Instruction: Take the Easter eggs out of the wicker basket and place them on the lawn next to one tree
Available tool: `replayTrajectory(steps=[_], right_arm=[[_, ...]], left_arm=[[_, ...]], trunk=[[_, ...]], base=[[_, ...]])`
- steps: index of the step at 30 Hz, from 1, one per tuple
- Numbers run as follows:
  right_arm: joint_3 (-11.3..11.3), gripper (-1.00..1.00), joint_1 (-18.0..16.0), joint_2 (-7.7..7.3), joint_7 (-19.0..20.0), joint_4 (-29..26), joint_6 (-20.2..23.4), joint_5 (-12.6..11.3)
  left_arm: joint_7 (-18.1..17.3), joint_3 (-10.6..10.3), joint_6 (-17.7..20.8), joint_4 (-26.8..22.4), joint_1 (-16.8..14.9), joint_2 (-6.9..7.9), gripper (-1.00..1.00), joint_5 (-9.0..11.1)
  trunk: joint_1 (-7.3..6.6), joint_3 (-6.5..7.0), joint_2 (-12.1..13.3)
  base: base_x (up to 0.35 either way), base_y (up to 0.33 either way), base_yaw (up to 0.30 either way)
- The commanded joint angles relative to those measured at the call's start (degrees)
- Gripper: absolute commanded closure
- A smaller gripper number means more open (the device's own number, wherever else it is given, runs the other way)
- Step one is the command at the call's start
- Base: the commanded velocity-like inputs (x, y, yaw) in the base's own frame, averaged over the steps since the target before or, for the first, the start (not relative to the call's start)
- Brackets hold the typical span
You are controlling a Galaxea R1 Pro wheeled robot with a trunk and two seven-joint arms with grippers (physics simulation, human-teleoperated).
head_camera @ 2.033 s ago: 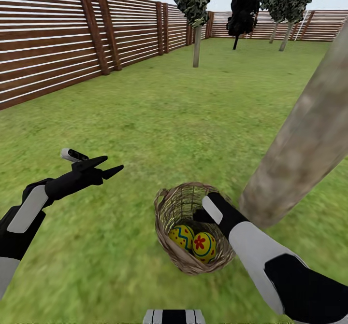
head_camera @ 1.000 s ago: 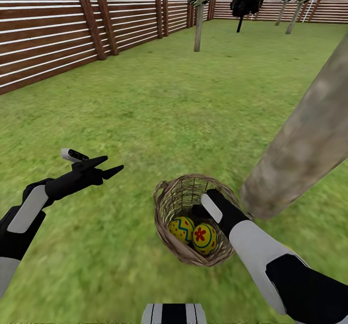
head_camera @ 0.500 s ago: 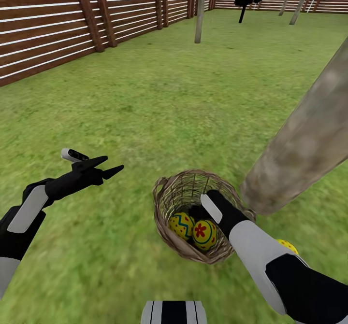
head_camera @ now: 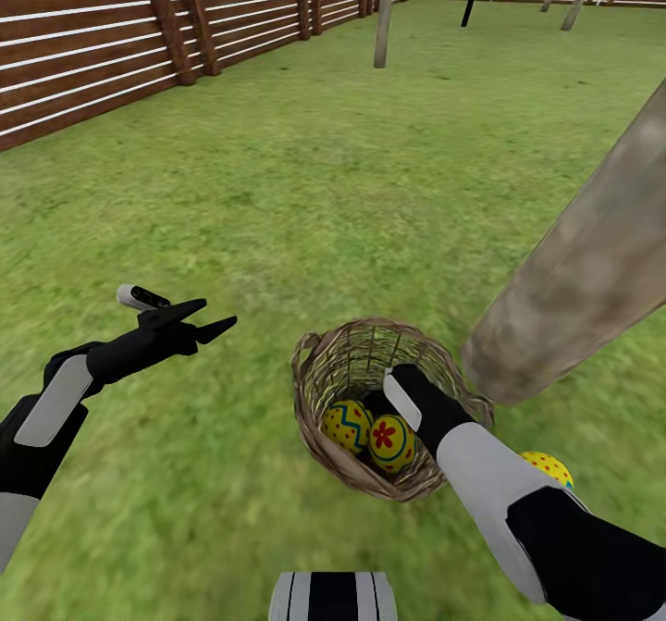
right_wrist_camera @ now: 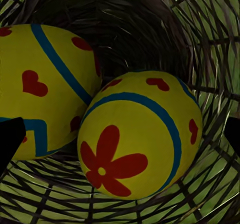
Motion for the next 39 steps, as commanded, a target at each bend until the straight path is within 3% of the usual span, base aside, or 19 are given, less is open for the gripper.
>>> replayTrajectory(steps=[1, 28, 39], right_arm=[[0.37, -1.00, -0.04, -0.03, -0.50, -0.04, 0.13, -0.61], [0.32, -1.00, -0.04, -0.13, -1.17, 0.06, 0.22, -0.71], [0.32, -1.00, -0.04, 0.00, -3.63, 0.15, 0.14, -0.63]], left_arm=[[-0.13, -0.10, 0.20, 0.03, -0.04, 0.04, -1.00, 0.16], [-0.13, -0.10, 0.16, 0.03, -0.04, 0.03, -1.00, 0.10], [-0.13, -0.10, 0.15, 0.03, -0.04, 0.03, -1.00, 0.10]], trunk=[[-0.01, -0.04, -0.02], [0.38, -3.36, -0.22], [0.53, -4.69, -0.30]], base=[[0.000, 0.000, 0.000], [0.000, 0.000, 0.000], [0.000, 0.000, 0.000]])
